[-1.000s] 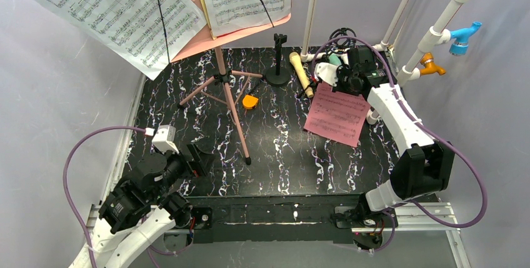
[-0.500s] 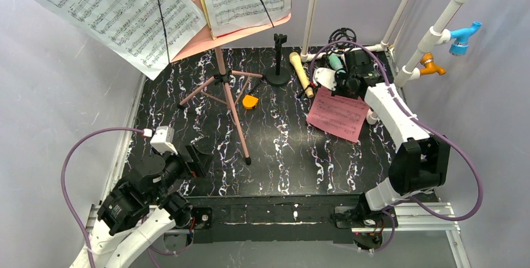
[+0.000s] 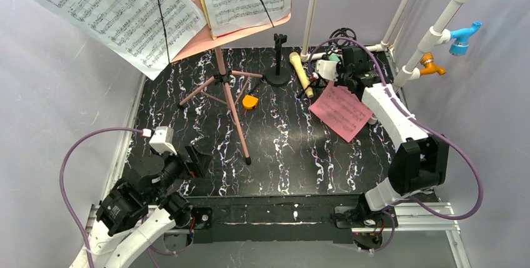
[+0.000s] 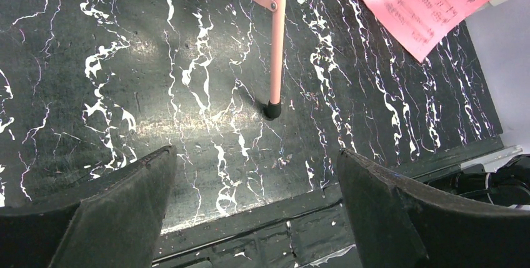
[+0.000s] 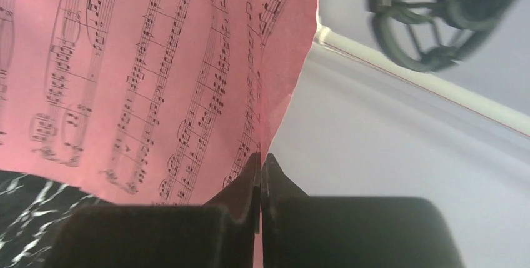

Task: Pack up the instrument practice props
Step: Place the sheet music at the center of the board.

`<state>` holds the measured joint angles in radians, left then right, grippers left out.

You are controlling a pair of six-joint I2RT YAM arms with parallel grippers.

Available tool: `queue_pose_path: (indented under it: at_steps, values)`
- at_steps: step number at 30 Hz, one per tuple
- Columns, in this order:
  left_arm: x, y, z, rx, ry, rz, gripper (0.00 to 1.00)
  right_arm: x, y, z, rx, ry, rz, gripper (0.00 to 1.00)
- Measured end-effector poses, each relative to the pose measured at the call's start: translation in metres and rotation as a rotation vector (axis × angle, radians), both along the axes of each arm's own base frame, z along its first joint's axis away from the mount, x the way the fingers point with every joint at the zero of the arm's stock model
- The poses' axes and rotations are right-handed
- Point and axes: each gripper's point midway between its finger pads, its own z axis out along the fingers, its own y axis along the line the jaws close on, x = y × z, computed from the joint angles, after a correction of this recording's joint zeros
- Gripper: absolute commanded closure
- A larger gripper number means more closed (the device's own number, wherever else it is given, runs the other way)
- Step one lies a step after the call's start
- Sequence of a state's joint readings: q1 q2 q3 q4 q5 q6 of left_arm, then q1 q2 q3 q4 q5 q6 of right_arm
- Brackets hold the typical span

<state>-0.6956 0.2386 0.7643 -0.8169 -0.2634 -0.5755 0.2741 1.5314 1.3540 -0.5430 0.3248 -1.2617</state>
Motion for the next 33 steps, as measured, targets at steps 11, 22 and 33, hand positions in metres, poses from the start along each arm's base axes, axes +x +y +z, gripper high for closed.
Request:
queue_pose_path:
  at_steps: [11,22,33]
  values:
    - [-0.002,0.001,0.003,-0.019,-0.015,0.002,0.02,0.055,-0.026,0.022,-0.168,-0.215,-0.108,0.99]
    - [-0.006,0.004,0.005,-0.04,-0.031,0.004,0.02,0.069,-0.056,0.021,-0.21,-0.256,-0.191,0.99]
    - [-0.006,0.005,0.005,-0.043,-0.028,0.006,0.02,0.071,-0.058,0.008,-0.213,-0.243,-0.209,0.9]
